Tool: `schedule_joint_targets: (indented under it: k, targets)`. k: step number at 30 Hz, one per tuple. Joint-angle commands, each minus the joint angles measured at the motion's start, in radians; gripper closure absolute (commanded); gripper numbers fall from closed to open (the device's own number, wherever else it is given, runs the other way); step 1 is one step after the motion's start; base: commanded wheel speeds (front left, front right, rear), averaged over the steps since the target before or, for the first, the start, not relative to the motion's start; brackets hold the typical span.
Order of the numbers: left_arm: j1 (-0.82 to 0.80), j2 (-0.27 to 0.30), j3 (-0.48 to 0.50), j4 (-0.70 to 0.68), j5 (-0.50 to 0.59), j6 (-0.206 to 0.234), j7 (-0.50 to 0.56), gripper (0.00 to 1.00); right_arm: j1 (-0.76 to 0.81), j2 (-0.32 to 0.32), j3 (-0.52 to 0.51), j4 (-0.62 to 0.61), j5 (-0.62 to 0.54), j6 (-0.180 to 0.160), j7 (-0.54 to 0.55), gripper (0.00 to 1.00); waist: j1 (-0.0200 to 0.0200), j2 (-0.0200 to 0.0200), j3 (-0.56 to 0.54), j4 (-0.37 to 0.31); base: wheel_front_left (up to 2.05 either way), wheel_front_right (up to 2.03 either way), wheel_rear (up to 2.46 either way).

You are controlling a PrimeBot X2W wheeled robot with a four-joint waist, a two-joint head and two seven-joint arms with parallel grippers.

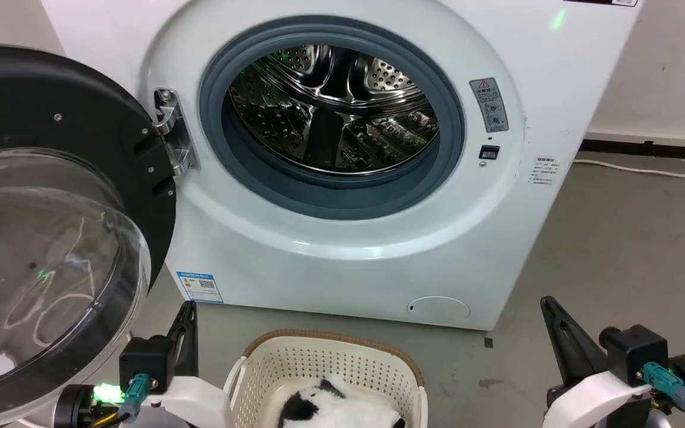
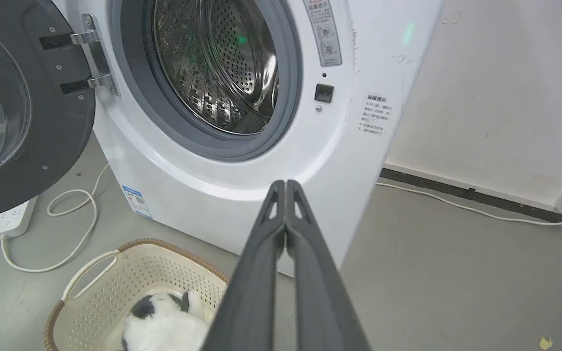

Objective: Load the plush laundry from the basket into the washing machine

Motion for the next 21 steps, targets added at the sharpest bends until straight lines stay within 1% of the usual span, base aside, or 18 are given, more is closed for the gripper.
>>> schedule_joint_targets:
  k: [1, 21]
  targets:
    - [-0.015, 0.0, 0.0, -0.004, 0.003, 0.003, 0.0, 1.0, -0.012, 0.003, 0.0, 0.002, -0.008, -0.001, 0.0, 1.0, 0.0, 0.0, 0.0, 0.0, 0.0, 0.0, 0.0]
    - [-0.015, 0.0, 0.0, -0.004, 0.003, 0.003, 0.0, 1.0, -0.012, 0.003, 0.0, 0.002, -0.008, -0.001, 0.0, 1.0, 0.0, 0.0, 0.0, 0.0, 0.0, 0.0, 0.0]
